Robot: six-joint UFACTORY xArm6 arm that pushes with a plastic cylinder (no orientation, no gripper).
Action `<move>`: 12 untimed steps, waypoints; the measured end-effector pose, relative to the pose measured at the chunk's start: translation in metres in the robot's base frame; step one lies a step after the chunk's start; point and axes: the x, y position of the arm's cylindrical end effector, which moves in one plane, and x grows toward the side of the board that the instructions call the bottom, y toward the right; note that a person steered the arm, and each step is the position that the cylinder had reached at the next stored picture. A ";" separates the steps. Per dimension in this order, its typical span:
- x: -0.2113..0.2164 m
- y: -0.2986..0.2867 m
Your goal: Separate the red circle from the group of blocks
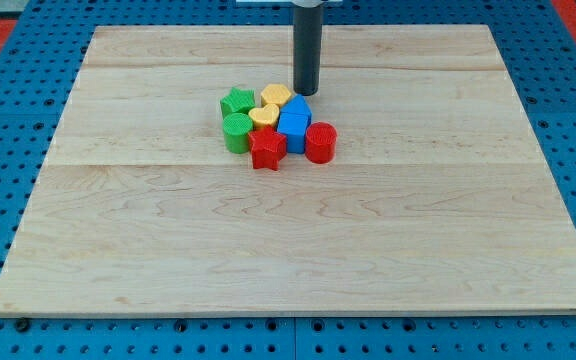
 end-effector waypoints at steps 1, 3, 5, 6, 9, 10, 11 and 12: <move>-0.026 0.036; -0.032 0.081; -0.031 0.096; -0.027 0.096; 0.048 0.090; 0.092 0.050; 0.136 0.036; 0.172 0.020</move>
